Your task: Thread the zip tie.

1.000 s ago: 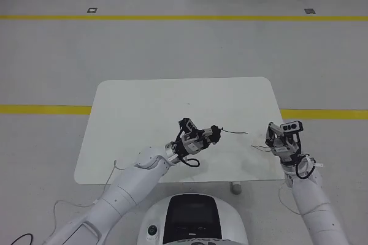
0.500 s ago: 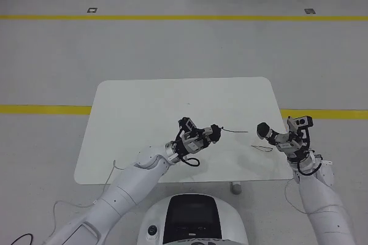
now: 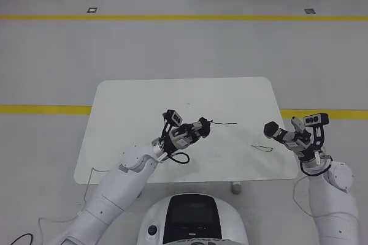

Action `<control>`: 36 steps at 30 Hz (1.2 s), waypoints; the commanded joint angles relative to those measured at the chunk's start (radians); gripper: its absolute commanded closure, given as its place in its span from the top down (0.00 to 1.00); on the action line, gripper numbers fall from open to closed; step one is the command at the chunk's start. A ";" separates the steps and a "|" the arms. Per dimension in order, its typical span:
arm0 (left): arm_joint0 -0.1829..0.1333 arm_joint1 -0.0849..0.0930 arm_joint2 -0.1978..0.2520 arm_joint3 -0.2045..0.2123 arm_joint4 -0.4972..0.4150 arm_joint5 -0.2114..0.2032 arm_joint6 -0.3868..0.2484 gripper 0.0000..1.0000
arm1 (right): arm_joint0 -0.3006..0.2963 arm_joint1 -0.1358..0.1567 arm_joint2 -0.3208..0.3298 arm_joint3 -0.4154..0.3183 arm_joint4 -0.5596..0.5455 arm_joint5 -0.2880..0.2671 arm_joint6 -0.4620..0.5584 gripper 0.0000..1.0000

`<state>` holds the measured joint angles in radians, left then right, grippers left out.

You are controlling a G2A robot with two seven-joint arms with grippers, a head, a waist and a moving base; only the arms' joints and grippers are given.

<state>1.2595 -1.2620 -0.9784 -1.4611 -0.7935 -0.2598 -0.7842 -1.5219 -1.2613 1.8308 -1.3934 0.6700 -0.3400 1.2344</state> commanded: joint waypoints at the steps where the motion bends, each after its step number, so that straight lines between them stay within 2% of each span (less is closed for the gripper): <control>1: 0.000 0.000 0.001 0.001 0.000 -0.001 0.000 0.00 | 0.000 0.000 0.000 0.000 0.000 0.000 0.000 1.00; 18: 0.000 0.000 0.001 0.001 0.000 -0.001 0.000 0.00 | 0.000 0.000 0.000 0.000 0.000 0.000 0.000 1.00; 20: 0.003 -0.002 0.003 -0.018 -0.025 0.009 0.008 0.00 | 0.000 0.000 0.000 0.000 0.000 0.000 0.000 1.00; 22: 0.006 -0.005 -0.001 -0.032 -0.108 0.035 -0.006 0.00 | 0.000 0.000 0.000 0.000 0.000 0.000 0.000 1.00; 25: 0.003 -0.006 -0.003 -0.051 -0.151 0.057 -0.023 0.00 | 0.000 0.000 0.000 0.000 0.000 0.000 0.000 1.00; 28: 0.002 -0.004 -0.005 -0.064 -0.146 0.078 -0.045 0.00 | 0.000 0.000 0.000 0.000 0.000 0.000 0.000 1.00; 36: 0.002 -0.003 -0.005 -0.064 -0.143 0.078 -0.045 0.00 | 0.000 0.000 0.000 0.000 0.000 0.000 0.000 1.00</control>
